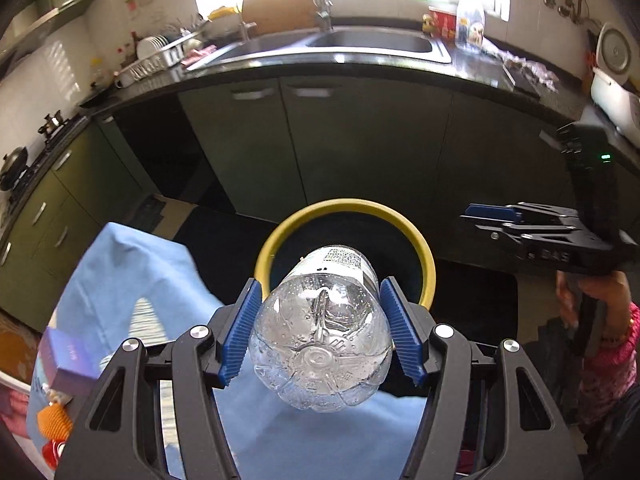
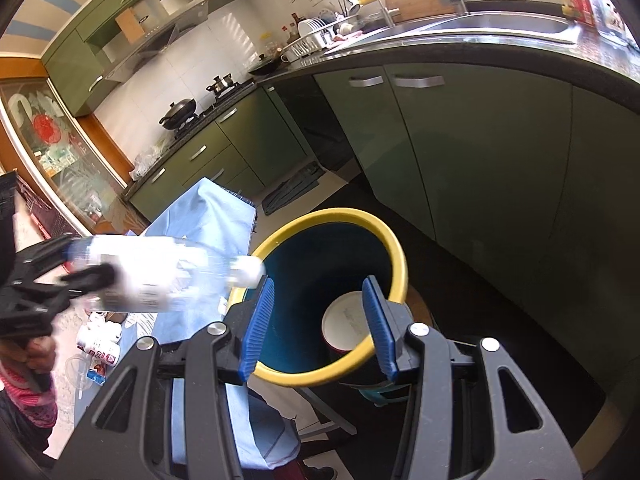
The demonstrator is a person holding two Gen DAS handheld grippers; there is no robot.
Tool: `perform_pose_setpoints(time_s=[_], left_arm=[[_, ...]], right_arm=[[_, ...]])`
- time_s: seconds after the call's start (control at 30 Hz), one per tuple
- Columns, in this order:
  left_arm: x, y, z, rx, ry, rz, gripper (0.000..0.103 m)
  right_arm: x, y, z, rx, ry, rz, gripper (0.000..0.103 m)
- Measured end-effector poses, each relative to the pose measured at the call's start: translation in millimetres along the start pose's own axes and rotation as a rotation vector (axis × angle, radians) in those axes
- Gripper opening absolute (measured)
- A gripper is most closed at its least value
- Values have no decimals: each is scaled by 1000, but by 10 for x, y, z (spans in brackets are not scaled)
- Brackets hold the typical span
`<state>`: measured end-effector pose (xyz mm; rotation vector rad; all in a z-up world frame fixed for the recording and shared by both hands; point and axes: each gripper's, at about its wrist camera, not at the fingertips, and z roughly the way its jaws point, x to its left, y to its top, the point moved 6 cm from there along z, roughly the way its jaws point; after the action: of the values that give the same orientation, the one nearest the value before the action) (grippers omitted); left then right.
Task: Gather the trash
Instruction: 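Carry the water bottle with the left tool over the bin and drop it, then move the right tool to the pink box and grasp it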
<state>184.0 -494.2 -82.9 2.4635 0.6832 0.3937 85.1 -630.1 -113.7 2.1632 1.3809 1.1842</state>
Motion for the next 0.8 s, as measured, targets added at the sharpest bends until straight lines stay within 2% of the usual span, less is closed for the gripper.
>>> perform_pose_setpoints(time_s=[0.13, 0.23, 0.3, 0.5, 0.8], left_arm=[[-149, 84, 544, 50, 36, 13, 62], [-164, 63, 770, 67, 54, 20, 76], [-116, -1, 783, 77, 50, -7, 76], [195, -203, 430, 41, 73, -63, 80], [714, -672, -502, -71, 129, -196, 86]], right_arm=[[-47, -8, 8, 2, 0, 15, 44], [-56, -9, 31, 5, 0, 20, 44], [-45, -2, 50, 9, 0, 17, 44], [-33, 2, 137, 22, 2, 14, 45], [292, 23, 265, 40, 21, -51, 48]])
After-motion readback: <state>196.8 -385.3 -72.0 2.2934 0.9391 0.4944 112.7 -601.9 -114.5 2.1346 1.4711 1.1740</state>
